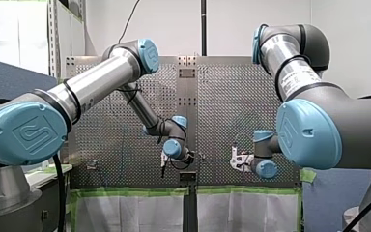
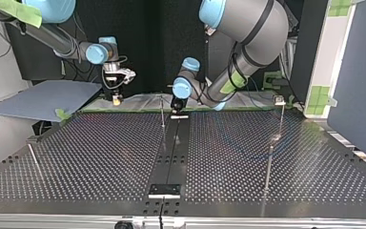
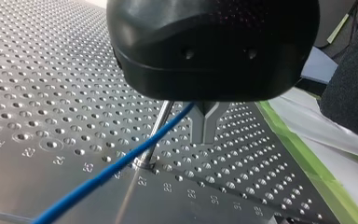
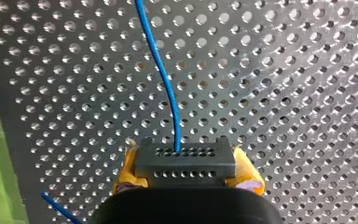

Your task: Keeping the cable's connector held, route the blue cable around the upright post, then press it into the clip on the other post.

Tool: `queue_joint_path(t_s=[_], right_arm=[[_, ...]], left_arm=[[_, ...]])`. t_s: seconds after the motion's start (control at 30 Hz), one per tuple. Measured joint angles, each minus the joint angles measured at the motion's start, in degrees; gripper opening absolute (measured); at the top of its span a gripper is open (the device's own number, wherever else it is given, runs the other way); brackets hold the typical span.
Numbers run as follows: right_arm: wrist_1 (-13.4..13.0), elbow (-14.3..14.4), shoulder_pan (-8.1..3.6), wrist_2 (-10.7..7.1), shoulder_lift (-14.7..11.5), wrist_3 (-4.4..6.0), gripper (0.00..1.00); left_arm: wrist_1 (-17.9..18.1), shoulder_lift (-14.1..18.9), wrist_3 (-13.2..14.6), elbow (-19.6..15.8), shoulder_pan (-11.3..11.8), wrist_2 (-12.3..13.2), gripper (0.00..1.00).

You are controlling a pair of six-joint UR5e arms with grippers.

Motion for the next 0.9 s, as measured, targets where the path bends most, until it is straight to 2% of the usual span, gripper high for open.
queue_joint_path(t_s=[0.2, 0.53, 0.9], right_arm=[[0.00, -1.09, -0.32, -0.02, 0.29, -0.32, 0.00], [0.06, -2.56, -1.38, 0.34, 0.68, -0.06, 0.00], [0.74, -3.68, -2.18, 0.40, 0.74, -0.03, 0.00]], left_arm=[[-0.07, 0.00, -0.36, 0.01, 0.15, -0.51, 0.00], [-0.16, -0.02, -1.50, 0.66, 0.74, -2.79, 0.00], [0.11, 0.04, -2.16, 0.71, 1.22, -2.20, 0.00]])
